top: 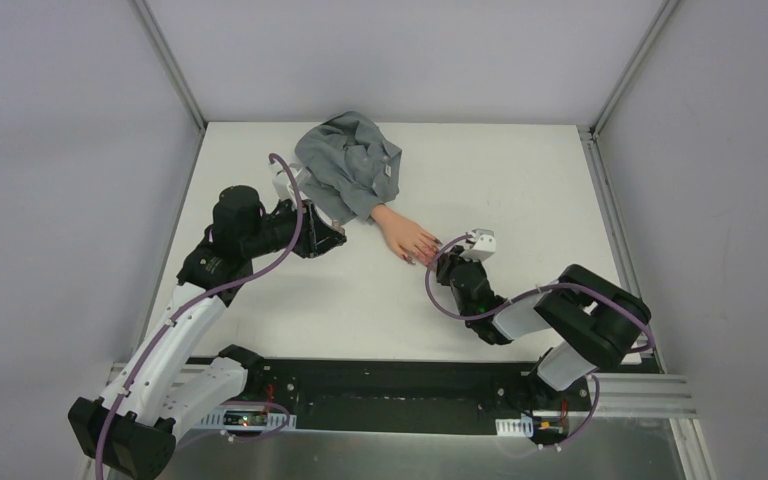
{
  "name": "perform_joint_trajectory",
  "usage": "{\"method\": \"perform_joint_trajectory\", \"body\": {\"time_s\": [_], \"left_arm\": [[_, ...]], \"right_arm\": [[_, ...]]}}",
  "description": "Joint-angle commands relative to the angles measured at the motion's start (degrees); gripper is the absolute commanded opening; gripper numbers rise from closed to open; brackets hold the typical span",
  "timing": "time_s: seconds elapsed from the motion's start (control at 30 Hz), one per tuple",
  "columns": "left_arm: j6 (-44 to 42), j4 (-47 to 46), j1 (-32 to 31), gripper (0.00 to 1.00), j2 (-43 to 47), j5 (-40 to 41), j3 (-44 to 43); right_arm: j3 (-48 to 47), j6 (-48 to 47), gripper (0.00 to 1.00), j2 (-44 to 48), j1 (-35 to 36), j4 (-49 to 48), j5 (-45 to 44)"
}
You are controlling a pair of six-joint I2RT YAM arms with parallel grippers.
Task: Paint the nails
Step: Paint the nail polish on the nail.
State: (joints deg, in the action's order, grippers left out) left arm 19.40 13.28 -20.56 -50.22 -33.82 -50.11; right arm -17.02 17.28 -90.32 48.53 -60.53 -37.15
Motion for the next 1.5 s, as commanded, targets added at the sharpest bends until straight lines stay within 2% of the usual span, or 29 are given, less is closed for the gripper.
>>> {"method": "perform_joint_trajectory", "body": {"time_s": [0.0,0.6,1.03,1.47], "left_arm": [[-0.8,-1.0,0.2,0.00,1.3,0.1,-1.4],[-0.7,-1.0,0.2,0.00,1.5,0.1,-1.4],[-0.8,-1.0,0.2,0.00,1.8,0.1,-1.4],[-0.8,-1.0,0.2,0.00,1.9,0.4,-1.4]], "right_arm": [[0.6,-0.1,0.00,1.8,0.2,-0.6,-1.9],[0.9,-0.1,0.00,2.6,0.2,-0.6,-2.4],[1.5,-0.2,0.00,7.6,0.3,1.3,-2.7],[-1.3,0.9,0.00,3.6,-0.2,0.1,0.2]]}}
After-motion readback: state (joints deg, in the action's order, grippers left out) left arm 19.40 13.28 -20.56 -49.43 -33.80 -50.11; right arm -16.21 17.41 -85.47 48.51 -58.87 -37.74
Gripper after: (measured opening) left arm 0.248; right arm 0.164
